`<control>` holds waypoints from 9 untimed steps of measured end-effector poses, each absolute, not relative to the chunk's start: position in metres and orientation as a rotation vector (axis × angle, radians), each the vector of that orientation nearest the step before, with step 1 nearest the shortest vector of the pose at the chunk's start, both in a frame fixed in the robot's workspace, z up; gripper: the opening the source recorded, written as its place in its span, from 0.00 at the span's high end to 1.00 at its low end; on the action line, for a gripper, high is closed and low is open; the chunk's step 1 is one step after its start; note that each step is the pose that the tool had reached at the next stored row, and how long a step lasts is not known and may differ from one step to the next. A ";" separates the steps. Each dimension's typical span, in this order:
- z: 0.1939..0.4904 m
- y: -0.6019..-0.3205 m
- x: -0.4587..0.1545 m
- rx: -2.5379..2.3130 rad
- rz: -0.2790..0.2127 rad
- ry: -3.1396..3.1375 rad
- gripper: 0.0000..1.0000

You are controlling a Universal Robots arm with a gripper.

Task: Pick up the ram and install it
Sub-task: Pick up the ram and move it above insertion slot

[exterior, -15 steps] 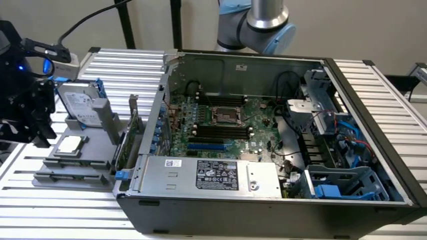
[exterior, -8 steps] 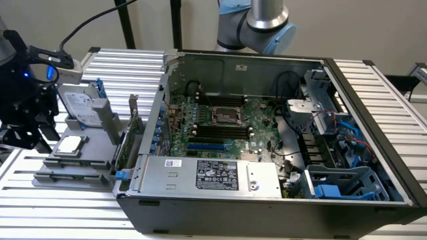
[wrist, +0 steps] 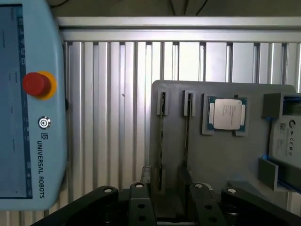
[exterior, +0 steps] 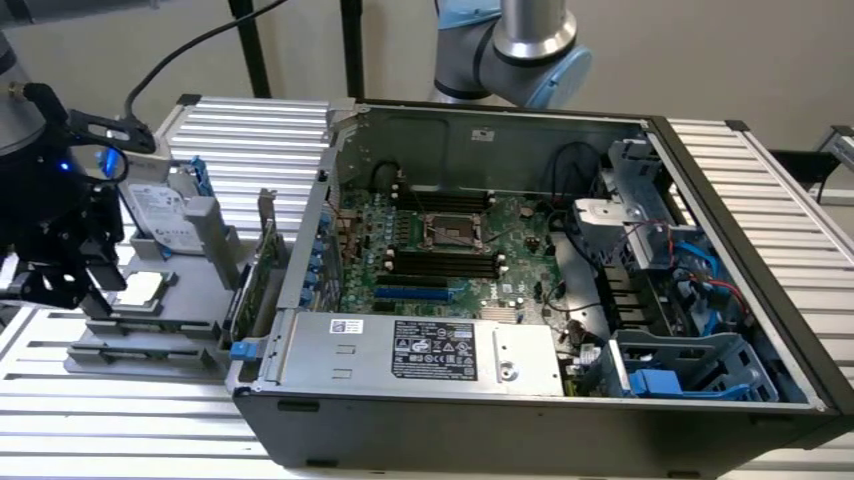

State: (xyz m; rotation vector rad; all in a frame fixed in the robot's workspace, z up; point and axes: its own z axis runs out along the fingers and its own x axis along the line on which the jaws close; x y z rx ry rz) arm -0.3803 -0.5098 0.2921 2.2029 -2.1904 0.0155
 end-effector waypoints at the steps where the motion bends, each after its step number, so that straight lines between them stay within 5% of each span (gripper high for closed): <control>1: 0.290 -0.510 -0.380 2.205 0.016 -2.188 0.64; 9: 0.276 -0.515 -0.380 2.222 0.016 -2.171 0.64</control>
